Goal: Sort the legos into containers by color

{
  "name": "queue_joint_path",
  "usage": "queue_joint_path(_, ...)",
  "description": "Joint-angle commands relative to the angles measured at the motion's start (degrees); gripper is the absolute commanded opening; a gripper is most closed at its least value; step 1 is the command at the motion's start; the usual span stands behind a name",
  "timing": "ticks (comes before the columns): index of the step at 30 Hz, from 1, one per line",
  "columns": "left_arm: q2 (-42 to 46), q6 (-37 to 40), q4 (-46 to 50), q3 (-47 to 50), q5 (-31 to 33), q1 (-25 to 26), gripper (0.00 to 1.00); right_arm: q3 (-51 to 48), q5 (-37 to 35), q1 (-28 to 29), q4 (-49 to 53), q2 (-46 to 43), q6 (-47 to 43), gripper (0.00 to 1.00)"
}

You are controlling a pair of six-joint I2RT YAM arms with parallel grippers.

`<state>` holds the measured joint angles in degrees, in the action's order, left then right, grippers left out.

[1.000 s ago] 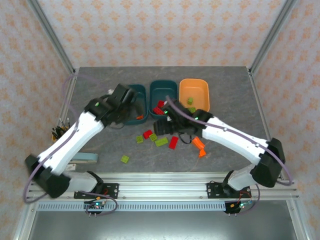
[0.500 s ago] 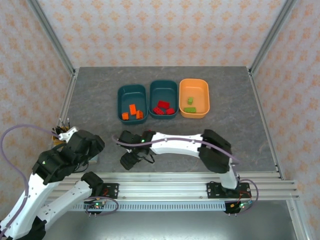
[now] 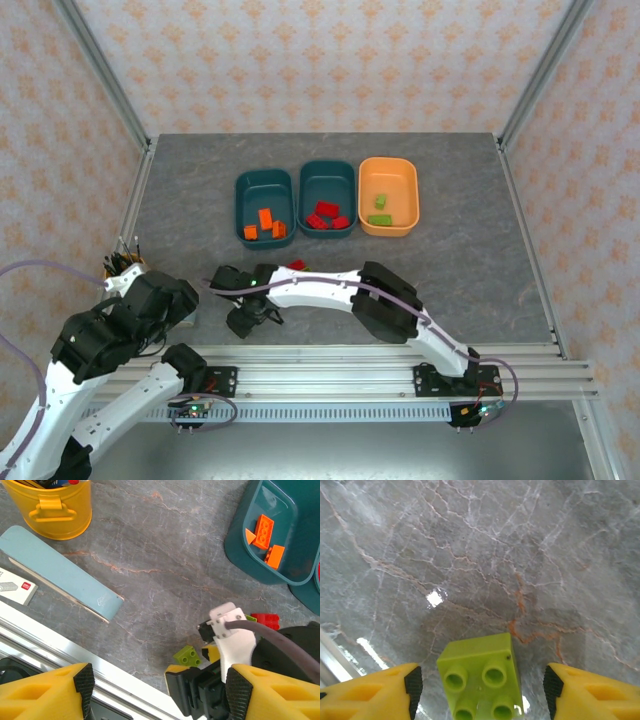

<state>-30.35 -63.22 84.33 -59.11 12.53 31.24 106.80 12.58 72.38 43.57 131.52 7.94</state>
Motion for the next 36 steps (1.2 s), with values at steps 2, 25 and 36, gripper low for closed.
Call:
queue_joint_path(2,0.64,-1.46,2.02,-1.02,2.28,0.04,0.73,3.0,-4.38,0.73,5.23,2.62,-0.75,0.58)
queue_joint_path(25,-10.64,9.33,-25.91,1.84,-13.73,0.21,0.73,-10.26,-11.49,-12.22,4.15,-20.71,7.36,0.3)
queue_joint_path(36,-37.22,13.89,-44.94,-7.48,-22.25,5.25,0.73,-17.06,-7.33,-43.65,10.44,-29.92,9.87,0.32)
